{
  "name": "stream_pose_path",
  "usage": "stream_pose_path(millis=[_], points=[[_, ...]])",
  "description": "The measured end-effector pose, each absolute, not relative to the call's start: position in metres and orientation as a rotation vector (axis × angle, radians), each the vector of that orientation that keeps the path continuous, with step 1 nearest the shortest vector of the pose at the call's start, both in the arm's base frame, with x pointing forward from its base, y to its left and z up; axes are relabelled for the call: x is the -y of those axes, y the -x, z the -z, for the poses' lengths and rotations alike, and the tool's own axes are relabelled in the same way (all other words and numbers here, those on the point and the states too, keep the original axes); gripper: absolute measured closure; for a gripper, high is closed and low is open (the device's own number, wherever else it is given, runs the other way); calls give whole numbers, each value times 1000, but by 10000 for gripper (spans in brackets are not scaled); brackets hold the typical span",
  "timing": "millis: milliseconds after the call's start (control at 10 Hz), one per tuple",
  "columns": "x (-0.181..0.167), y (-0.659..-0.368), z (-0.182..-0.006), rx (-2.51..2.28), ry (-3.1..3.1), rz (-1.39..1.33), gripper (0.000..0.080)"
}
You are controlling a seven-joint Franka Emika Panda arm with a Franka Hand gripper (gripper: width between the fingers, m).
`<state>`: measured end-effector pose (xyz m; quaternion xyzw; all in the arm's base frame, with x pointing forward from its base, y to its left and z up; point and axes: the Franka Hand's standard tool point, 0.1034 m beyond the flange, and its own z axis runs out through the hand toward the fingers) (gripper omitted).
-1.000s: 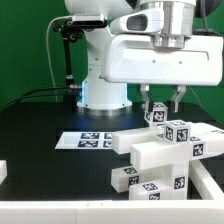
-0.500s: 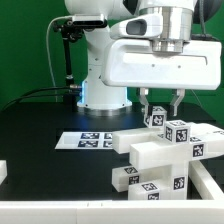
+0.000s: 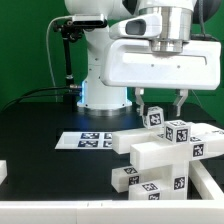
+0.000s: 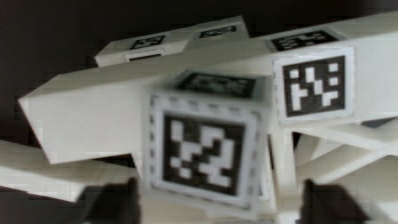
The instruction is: Assemble chair
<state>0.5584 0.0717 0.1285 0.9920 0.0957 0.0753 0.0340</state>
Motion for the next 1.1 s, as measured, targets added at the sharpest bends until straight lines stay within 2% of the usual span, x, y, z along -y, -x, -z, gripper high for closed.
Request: stream_pose_path(millis=[100, 200, 300, 800, 1100], points=[[-72, -558, -128, -294, -3051, -232, 209], [-72, -558, -128, -294, -3051, -232, 209], [-72, -558, -128, -294, -3051, -232, 162], [-60, -554, -132, -215, -3129, -188, 151], [-55, -550, -125, -184, -3142, -138, 151]])
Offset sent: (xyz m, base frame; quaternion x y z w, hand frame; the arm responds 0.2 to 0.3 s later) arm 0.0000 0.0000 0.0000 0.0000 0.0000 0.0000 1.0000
